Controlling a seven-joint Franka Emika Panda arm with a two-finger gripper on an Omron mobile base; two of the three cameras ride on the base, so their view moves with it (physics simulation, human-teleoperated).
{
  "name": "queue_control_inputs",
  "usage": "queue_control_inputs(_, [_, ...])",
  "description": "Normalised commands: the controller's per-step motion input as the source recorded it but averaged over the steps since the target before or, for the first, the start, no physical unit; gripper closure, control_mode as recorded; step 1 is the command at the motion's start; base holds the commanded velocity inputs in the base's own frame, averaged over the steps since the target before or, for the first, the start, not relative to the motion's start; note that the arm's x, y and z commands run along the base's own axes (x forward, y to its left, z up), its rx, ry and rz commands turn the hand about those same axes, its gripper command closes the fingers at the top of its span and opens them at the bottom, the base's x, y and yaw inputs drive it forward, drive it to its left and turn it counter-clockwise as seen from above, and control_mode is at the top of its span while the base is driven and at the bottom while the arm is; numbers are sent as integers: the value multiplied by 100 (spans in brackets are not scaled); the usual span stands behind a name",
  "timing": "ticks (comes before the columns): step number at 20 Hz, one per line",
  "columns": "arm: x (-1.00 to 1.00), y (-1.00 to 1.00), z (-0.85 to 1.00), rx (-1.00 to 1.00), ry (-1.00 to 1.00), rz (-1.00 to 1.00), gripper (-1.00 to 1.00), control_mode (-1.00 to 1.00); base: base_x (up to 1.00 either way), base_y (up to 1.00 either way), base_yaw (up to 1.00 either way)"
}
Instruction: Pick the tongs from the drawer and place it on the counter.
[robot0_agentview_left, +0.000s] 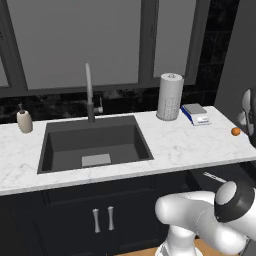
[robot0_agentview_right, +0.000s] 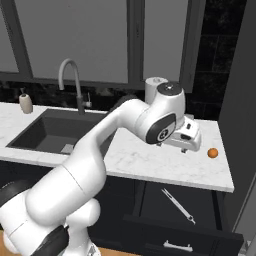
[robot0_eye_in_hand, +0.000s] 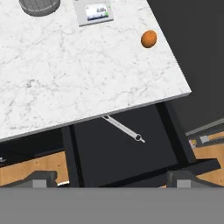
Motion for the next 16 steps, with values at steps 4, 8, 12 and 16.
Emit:
queue_control_inputs(4, [0, -49, -45, -5, 0, -9, -100, -100, 0, 0, 0])
queue_control_inputs(8, [-4, -40, -54, -9, 0, -8, -100, -100, 0, 0, 0])
queue_control_inputs(12, [0, -30, -42, -9, 0, -9, -100, -100, 0, 0, 0])
queue_control_inputs(16, [0, -30, -46, -7, 0, -6, -100, -100, 0, 0, 0])
